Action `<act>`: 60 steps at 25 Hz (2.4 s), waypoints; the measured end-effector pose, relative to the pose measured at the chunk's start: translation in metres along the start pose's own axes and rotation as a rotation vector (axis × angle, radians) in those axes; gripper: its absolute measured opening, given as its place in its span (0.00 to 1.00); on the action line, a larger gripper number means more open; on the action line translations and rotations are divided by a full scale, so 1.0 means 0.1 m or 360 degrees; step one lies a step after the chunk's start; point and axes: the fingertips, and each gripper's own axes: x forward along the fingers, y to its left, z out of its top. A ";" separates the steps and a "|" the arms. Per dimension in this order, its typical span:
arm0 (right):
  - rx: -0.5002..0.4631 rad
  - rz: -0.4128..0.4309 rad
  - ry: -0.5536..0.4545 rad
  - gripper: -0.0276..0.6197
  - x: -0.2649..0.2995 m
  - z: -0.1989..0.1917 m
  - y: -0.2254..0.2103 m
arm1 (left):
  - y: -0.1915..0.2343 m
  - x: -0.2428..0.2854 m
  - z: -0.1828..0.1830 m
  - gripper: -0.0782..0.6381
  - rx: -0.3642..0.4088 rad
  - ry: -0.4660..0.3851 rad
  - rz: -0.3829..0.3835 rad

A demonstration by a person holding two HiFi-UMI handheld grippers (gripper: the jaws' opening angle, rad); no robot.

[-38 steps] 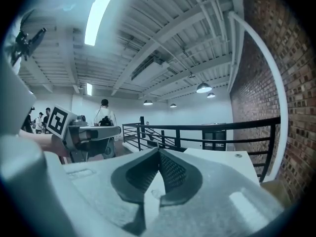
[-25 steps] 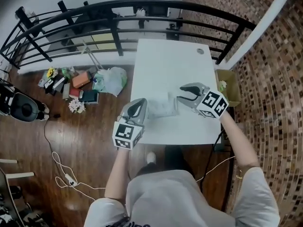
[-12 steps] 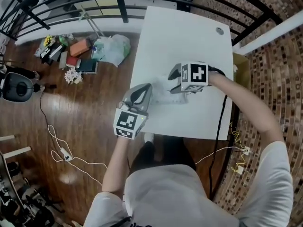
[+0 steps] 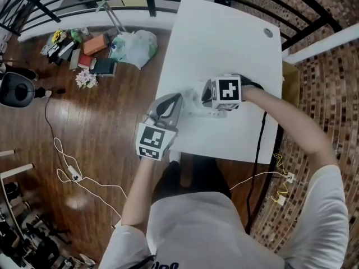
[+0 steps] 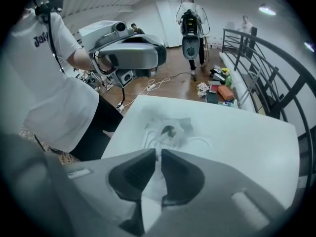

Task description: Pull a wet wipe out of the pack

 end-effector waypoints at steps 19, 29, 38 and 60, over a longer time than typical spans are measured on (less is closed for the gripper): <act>-0.0040 -0.0283 -0.0121 0.03 -0.98 0.26 -0.02 | -0.18 -0.02 0.24 0.13 0.0018 -0.0036 -0.0077; 0.0128 -0.0546 -0.0173 0.03 -1.85 -0.11 -0.04 | -0.41 0.13 0.44 0.13 0.0028 -0.0051 -0.0220; 0.0502 -0.0597 -0.0051 0.03 -1.33 -1.41 0.19 | -1.08 0.47 0.30 0.13 0.0049 0.0016 -0.0460; 0.1282 -0.1525 -0.1219 0.20 -1.96 -1.16 1.22 | -1.35 -0.36 0.90 0.13 0.0117 -0.0094 -0.0426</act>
